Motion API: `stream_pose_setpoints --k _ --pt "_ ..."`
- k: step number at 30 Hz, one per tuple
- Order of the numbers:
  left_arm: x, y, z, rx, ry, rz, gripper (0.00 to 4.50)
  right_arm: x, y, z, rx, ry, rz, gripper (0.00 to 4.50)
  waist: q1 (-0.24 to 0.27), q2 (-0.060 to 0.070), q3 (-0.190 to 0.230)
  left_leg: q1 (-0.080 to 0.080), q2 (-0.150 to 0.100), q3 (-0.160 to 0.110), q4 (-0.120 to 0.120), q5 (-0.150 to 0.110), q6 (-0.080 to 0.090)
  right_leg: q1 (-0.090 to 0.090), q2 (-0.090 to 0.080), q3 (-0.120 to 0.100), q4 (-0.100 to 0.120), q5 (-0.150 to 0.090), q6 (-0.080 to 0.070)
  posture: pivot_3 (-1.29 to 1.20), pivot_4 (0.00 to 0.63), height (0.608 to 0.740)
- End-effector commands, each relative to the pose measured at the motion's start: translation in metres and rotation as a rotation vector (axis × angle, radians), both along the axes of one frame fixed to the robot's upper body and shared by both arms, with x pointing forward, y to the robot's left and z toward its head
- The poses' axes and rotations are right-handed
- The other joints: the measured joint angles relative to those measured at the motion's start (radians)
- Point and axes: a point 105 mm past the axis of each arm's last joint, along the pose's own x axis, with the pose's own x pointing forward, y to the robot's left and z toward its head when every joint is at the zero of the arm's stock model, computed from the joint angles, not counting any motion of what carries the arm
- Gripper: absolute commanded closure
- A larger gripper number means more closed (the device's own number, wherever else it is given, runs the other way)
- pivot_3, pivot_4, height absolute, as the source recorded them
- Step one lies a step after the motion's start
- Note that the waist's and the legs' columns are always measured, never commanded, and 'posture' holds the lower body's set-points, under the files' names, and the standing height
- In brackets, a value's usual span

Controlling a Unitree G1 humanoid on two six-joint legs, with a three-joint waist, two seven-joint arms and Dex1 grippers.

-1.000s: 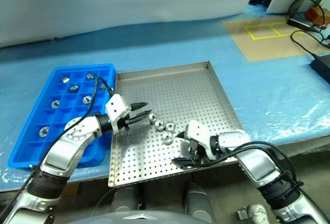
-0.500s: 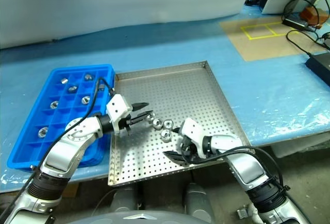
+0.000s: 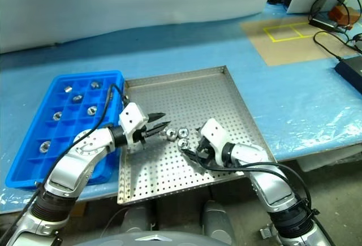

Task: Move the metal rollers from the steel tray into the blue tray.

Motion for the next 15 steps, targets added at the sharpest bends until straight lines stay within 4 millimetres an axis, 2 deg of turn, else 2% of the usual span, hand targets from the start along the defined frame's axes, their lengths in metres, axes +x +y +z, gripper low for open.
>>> stream_pose_setpoints --k 1,4,8,15 --pt "-0.001 0.000 0.007 -0.010 -0.038 -0.004 3.12 0.006 0.000 0.008 0.013 -0.043 -0.006 0.00 0.000 0.000 0.000 0.000 0.000 0.000 0.000 0.000 0.000 0.000 0.000 0.000 0.000 0.000 0.000 -0.15 0.150 0.740" --pt "0.000 0.001 0.002 -0.008 -0.034 0.000 3.12 0.014 -0.001 -0.001 0.012 -0.036 -0.008 0.00 -0.001 0.000 0.000 0.000 0.000 0.000 0.000 0.000 0.000 0.000 0.000 0.000 0.000 0.000 0.000 -0.15 0.150 0.740" --pt "0.000 0.003 -0.002 -0.007 -0.031 0.003 3.12 0.023 0.013 -0.024 0.010 -0.018 0.003 0.00 -0.005 0.000 0.000 0.002 0.000 0.000 0.000 0.000 -0.001 0.001 0.000 0.000 0.001 0.000 0.000 -0.15 0.150 0.740" --pt "-0.002 0.002 -0.007 -0.012 -0.030 0.007 3.12 0.029 0.028 -0.036 0.015 -0.012 0.020 0.00 -0.003 0.000 0.000 0.001 -0.001 0.000 0.001 0.001 -0.001 0.001 -0.001 0.000 0.001 0.000 0.000 -0.14 0.150 0.740"
